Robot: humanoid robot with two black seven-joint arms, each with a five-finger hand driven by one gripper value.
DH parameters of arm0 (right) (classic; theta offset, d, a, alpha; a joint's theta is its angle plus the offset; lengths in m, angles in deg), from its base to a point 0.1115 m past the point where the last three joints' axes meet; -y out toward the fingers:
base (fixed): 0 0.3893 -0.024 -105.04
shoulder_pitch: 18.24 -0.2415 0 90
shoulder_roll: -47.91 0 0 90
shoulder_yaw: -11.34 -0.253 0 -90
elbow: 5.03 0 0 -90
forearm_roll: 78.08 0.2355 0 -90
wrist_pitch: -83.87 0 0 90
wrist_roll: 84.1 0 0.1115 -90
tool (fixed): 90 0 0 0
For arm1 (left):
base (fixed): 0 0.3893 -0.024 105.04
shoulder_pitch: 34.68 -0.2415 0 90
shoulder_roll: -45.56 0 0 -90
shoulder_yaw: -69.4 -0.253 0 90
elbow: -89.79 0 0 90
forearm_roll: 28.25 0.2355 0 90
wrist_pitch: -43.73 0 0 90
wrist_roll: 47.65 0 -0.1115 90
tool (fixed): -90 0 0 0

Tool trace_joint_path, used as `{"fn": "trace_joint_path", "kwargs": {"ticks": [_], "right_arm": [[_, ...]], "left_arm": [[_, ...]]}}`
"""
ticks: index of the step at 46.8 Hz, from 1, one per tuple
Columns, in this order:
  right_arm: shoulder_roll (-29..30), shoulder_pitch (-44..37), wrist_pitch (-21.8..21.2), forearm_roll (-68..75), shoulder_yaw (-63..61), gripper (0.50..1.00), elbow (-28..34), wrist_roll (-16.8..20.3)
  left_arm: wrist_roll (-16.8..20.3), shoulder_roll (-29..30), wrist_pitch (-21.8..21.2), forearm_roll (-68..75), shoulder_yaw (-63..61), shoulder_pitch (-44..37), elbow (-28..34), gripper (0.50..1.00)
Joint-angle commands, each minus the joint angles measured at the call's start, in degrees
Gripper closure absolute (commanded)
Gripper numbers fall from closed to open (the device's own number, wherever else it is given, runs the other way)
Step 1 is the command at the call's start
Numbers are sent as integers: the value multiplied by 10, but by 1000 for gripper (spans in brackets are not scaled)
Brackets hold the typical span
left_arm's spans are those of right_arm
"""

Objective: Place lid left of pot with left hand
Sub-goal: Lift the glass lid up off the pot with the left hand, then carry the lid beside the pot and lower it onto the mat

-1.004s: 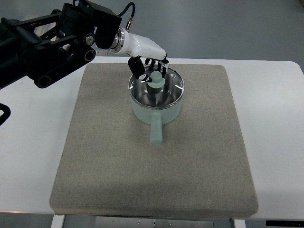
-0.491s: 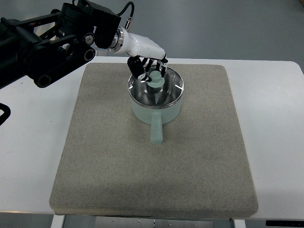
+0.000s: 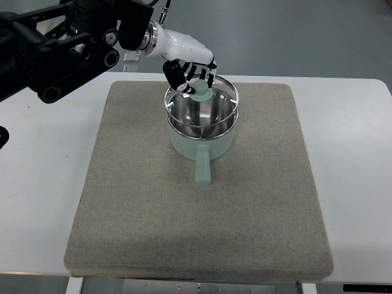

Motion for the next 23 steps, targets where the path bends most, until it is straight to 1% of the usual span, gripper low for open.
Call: {"fn": "trace_joint_path", "kwargs": {"ticks": [1,4,13,23], "right_arm": [[0,0,0,0,0,579,0,0],[0,0,0,0,0,579,0,0],[0,-1,0,0,0,579,0,0],[0,-1,0,0,0,579,0,0]], "left_arm": [[0,6,0,-1,2,5,0,1000],[0,13,0,-2,3,16,-1,1000],[1,66,0,-7,12,38,-4,1000],[3,146,0,-8,11,30,-18,1000]]}}
